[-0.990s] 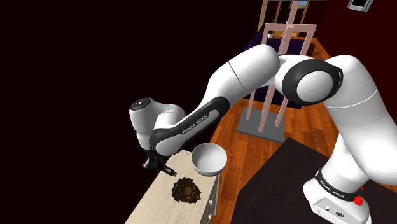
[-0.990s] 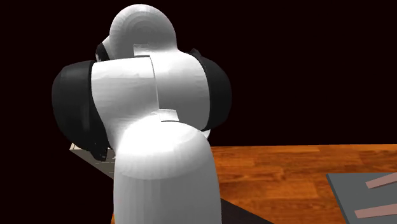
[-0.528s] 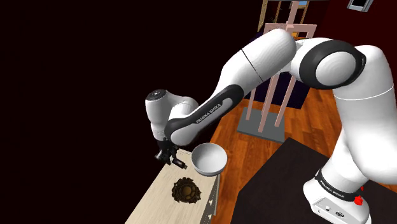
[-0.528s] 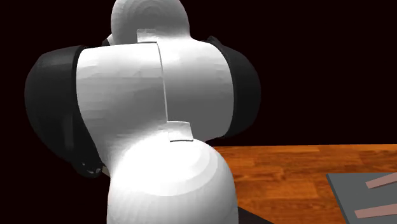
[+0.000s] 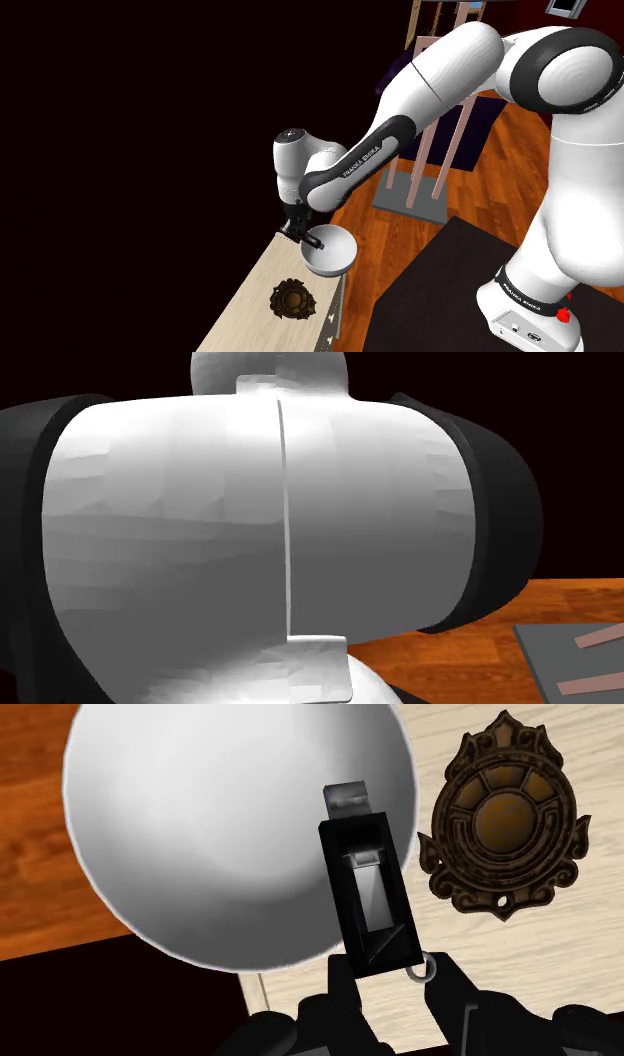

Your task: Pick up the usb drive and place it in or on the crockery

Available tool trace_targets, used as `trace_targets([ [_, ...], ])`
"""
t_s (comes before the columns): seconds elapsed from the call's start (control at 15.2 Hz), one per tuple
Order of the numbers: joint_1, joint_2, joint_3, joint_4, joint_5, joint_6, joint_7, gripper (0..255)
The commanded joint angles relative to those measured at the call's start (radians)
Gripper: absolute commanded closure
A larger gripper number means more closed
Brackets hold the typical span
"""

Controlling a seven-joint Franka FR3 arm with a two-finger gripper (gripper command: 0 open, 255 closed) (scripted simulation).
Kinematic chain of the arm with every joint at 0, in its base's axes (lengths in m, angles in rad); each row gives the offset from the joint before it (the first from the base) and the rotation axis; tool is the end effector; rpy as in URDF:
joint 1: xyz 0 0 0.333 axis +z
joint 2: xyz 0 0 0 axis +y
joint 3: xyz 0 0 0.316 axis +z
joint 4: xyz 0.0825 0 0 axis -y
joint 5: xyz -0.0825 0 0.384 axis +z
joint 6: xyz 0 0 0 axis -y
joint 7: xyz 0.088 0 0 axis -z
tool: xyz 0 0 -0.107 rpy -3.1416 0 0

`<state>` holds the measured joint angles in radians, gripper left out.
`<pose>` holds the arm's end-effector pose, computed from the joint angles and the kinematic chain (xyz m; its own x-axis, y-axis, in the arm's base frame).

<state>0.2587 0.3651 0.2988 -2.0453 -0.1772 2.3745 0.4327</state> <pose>0.5064 0.3086 0.2670 0.9723 0.2336 -0.0073 0.2337 -0.9721 0.0205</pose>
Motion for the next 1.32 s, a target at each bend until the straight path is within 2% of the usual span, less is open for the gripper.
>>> trace_targets([
  [0.0,-0.036,-0.054,-0.002,-0.080,0.017,0.031,-0.043,255],
  [0.2,-0.078,-0.109,-0.009,-0.159,0.037,0.060,-0.101,255],
  [1.06,-0.049,0.038,-0.050,-0.162,-0.040,0.203,-0.045,255],
  [1.25,-0.047,0.048,-0.054,-0.160,-0.045,0.211,-0.042,255],
])
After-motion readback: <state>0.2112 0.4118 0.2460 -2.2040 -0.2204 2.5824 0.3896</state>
